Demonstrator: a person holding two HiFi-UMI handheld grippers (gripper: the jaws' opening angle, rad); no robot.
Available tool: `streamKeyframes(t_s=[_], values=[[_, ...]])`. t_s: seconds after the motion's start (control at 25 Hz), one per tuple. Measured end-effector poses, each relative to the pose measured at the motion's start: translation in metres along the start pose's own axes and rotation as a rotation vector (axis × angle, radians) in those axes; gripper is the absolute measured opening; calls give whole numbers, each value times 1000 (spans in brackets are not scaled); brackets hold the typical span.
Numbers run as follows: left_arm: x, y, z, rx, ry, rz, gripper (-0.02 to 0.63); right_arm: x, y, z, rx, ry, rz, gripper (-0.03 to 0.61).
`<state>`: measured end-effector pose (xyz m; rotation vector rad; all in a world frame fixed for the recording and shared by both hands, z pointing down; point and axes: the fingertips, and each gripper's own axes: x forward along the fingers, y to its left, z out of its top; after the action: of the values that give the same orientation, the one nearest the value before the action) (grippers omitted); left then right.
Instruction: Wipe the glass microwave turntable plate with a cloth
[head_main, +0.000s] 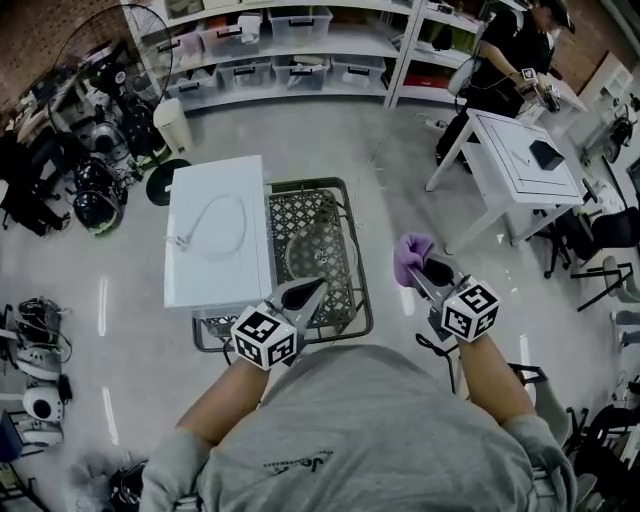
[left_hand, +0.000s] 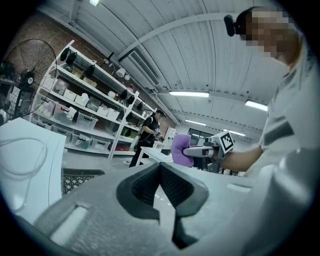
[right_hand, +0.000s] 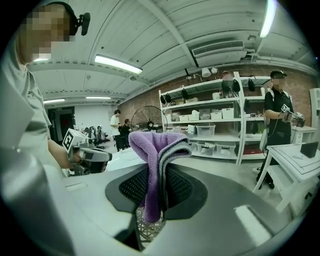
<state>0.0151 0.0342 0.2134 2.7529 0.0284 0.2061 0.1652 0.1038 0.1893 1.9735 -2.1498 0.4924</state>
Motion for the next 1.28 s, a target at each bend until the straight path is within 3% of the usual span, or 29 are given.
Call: streamKeyframes(t_s=[0.16, 0.32, 0.44, 0.56, 0.76, 0.84, 0.96, 1.28], values=[[31, 21, -7, -9, 21, 52, 3, 31, -32, 0, 5, 12, 68, 92], [77, 39, -18, -15, 31, 178, 3, 61, -86, -3, -11, 10, 196, 92], [112, 62, -28, -19, 32, 328, 3, 89, -134, -10, -25, 2, 319, 92], [132, 80, -40, -24, 22, 543, 3, 117, -172, -14, -72, 31, 465, 92], [120, 92, -49, -102, -5, 763, 3, 129, -179, -9, -126, 74, 593, 92], [107, 94, -56, -84, 21, 795, 3, 136, -169, -10, -127, 77, 613, 92], [90, 99, -81, -70, 66, 779, 2, 148, -153, -14, -149, 83, 598, 92], [66, 141, -162, -154, 107, 763, 3, 188, -133, -49, -176, 130, 539, 92]])
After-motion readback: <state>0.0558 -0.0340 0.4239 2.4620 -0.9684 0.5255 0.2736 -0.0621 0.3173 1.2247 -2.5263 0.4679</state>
